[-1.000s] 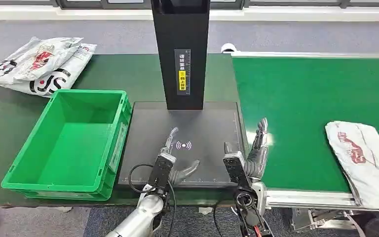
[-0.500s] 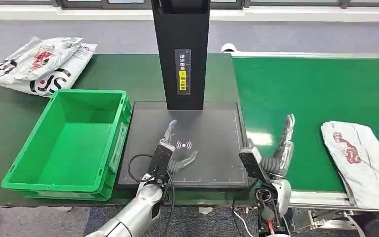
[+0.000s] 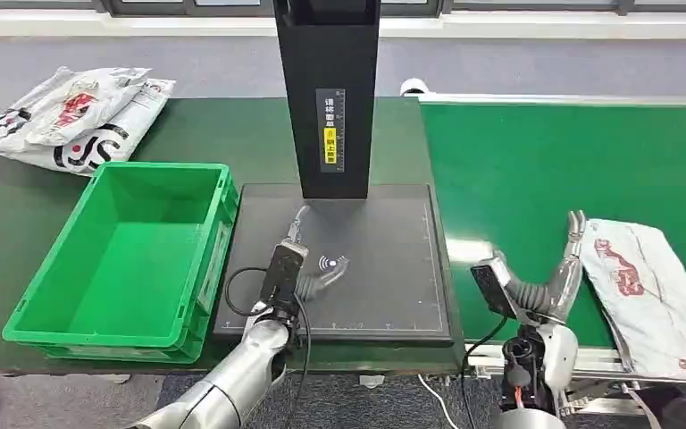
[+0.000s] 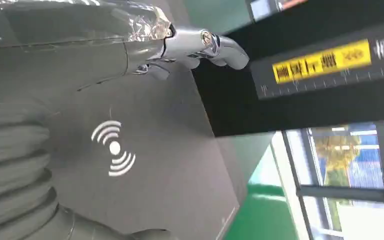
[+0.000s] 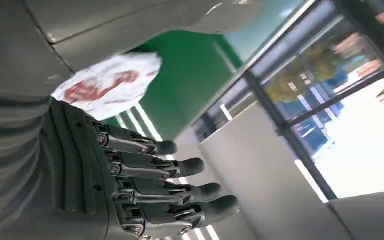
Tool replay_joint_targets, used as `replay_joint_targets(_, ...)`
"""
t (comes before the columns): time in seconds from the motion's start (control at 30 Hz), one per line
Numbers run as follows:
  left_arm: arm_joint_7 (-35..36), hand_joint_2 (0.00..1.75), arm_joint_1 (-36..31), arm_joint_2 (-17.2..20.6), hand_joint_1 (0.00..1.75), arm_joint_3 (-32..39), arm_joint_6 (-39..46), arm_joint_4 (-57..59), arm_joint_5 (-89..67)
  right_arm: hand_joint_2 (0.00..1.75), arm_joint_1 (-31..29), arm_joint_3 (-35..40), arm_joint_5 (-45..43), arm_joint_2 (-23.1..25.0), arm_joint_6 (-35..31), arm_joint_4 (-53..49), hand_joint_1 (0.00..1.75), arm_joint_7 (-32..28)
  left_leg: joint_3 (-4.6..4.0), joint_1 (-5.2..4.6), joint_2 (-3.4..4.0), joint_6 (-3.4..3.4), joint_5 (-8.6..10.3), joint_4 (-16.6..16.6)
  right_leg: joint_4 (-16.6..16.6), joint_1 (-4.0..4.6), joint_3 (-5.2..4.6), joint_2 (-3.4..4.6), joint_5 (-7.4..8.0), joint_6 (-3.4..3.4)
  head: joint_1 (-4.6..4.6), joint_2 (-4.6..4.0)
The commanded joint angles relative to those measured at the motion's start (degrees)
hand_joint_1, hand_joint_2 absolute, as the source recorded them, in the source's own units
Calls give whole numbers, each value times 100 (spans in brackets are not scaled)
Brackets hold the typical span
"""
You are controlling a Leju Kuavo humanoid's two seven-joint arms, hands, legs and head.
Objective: Moved the parcel from conveyor to table for the left to box.
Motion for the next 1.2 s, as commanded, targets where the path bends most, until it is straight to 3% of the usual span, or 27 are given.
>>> replay_joint_targets(0.03, 20, 175, -125, 242, 0, 676, -11, 135, 43, 175, -613, -1119, 1450, -570, 24, 842, 0, 1261, 13, -3, 13, 2, -2, -5, -6, -1, 10, 7, 1, -1, 0, 0)
replay_joint_targets(0.13, 20, 175, -148, 243, 0, 679, -25, 138, -10, 175, -469, -615, 1597, -804, 24, 862, 0, 2021, 10, 0, 9, 2, -2, -4, -7, 1, 11, 2, 2, 1, 0, 0)
replay_joint_targets(0.63, 20, 175, -148, 243, 0, 679, -25, 138, -10, 175, -469, -615, 1597, -804, 24, 862, 0, 2021, 19, 0, 24, 3, -4, -7, -10, 2, 15, 14, 5, 0, 0, -2)
replay_joint_targets(0.83, 20, 175, -414, 156, 0, 626, -146, 357, -160, 175, -587, 721, 1787, -1533, 24, 1747, 0, 4118, 13, 1, 19, 4, -3, -4, -9, 3, 12, 10, 5, 1, 0, 0)
replay_joint_targets(0.9, 20, 175, -515, 122, 0, 619, -117, 466, -194, 175, -693, 954, 1783, -1778, 24, 2126, 0, 4590, 1, 0, 16, 3, -2, 3, -2, 1, 0, 11, 6, 2, 0, 0)
replay_joint_targets(1.13, 20, 175, -713, 169, 0, 671, 1, 564, -223, 175, -769, 1396, 1786, -2182, 24, 2856, 0, 5171, 9, -2, 5, 3, 0, -1, -5, 0, 11, -2, 4, 2, 0, -2)
replay_joint_targets(1.17, 20, 175, -736, 231, 0, 710, 69, 485, -234, 175, -878, 2145, 1787, -2418, 24, 3765, 0, 5971, 12, -2, 11, 3, -1, -2, -7, 0, 12, 3, 5, 1, 0, 0)
replay_joint_targets(1.2, 20, 175, -738, 253, 0, 741, 5, 451, -224, 175, -847, 2268, 1787, -2450, 68, 3882, 0, 6127, 8, 1, 21, 3, -3, 3, -4, 3, 6, 15, 7, 1, 0, 0)
